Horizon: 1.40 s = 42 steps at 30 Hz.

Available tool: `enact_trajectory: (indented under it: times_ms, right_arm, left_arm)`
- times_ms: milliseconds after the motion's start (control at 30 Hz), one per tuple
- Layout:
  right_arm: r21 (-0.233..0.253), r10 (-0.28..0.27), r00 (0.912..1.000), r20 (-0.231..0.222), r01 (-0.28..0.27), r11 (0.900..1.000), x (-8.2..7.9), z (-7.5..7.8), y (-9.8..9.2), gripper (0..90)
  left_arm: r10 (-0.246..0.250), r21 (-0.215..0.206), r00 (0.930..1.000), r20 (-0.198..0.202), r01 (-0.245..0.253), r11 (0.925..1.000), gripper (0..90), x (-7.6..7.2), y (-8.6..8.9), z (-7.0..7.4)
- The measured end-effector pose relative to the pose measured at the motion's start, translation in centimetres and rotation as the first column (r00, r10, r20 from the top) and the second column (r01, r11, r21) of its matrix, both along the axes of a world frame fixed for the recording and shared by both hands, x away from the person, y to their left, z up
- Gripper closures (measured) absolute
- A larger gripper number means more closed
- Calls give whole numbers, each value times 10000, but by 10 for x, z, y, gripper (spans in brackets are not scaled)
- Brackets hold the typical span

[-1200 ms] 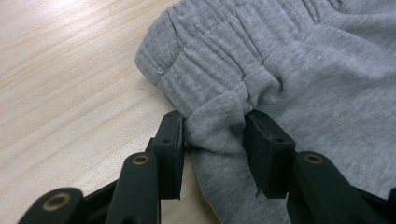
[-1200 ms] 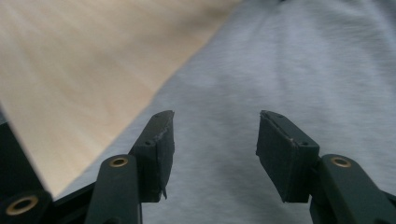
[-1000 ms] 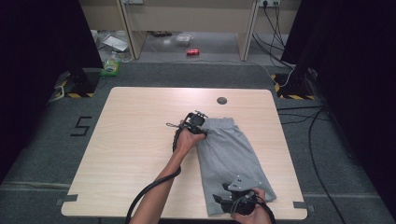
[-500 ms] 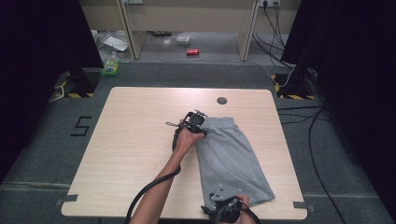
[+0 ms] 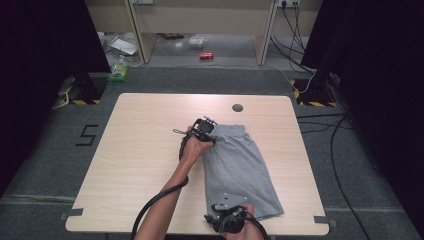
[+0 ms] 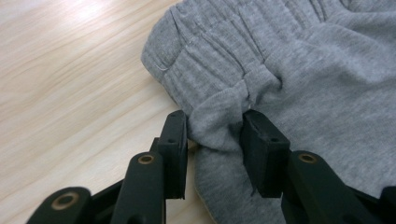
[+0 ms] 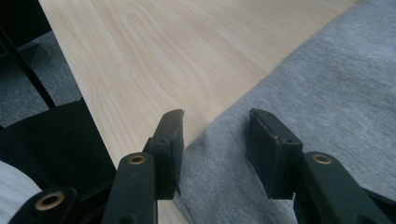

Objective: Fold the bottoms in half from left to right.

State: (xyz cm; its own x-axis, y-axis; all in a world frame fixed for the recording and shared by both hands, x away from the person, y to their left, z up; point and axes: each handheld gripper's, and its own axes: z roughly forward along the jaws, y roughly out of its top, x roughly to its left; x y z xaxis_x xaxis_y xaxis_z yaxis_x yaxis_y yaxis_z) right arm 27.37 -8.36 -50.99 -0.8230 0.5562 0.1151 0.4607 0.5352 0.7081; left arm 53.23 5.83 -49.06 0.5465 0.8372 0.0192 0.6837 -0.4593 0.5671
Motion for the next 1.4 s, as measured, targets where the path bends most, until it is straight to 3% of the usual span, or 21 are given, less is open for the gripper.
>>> enact_trajectory:
  times_ms: [233,433,867,1133,1400]
  right_arm:
    - [41,293,9996,-19,-293,9996,6,0,22,561]
    - [-23,460,9989,27,-460,9989,10,-1,42,557]
    - [4,915,9954,273,-915,9958,18,-3,83,544]
    - [30,1146,9932,198,-1147,9934,22,-3,100,536]
    - [-2,1201,9927,113,-1201,9928,22,-2,106,493]
  left_arm:
    - [110,-168,9999,-41,-110,9998,622,2,19,-1]
    - [218,536,9995,227,-230,9983,622,5,34,1]
    - [378,1037,9986,376,-415,9937,621,8,68,1]
    - [408,903,9989,249,-429,9950,616,12,75,1]
    - [442,972,9982,411,-480,9941,616,10,74,0]
